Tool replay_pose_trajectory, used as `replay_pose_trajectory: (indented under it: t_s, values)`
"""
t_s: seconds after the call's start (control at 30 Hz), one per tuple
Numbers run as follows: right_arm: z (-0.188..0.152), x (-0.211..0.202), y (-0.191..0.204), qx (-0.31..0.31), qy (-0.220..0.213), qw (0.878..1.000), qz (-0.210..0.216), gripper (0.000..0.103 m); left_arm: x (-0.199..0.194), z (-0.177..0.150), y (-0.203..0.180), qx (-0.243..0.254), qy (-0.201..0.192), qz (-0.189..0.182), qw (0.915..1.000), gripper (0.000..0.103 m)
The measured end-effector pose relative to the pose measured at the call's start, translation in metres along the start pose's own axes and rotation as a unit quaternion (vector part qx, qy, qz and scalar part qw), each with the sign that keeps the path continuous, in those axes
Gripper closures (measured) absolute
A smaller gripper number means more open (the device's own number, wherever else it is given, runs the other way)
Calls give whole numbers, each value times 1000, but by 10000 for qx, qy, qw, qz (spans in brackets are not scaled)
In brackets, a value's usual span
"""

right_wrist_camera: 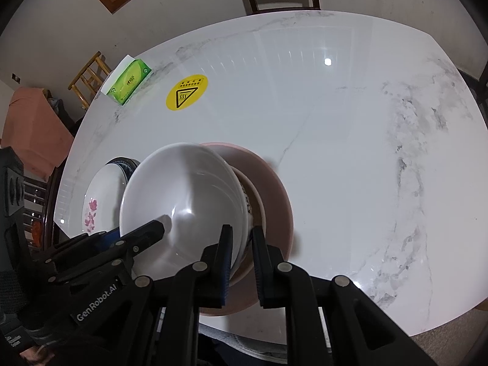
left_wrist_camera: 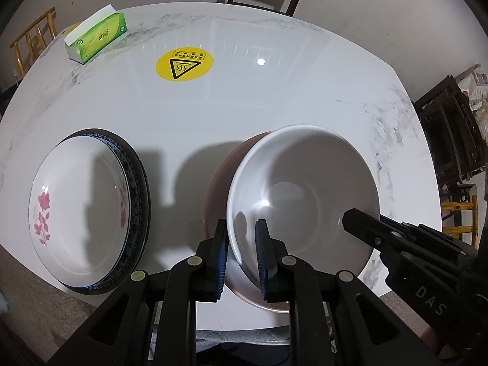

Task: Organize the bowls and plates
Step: 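Lower the ribbed white bowl into the nested bowls with the left gripper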

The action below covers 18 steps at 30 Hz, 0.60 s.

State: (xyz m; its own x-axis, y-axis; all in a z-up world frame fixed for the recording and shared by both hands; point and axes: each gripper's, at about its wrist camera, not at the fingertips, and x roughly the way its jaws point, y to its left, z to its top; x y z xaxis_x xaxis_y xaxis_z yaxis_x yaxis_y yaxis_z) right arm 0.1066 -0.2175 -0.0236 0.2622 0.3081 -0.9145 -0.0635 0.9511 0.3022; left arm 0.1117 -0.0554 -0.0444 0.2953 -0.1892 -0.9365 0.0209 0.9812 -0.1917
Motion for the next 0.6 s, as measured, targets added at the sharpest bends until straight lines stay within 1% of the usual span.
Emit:
replay_pose_trajectory:
  t_s: [0.23, 0.6]
  values:
    - [1, 4, -2, 13, 26, 10000, -17, 88, 0, 0, -2, 73, -59, 36, 9999, 89]
    - [-1, 4, -3, 67, -15, 10000, -22, 86, 0, 0, 0, 50, -68, -7, 10000, 89]
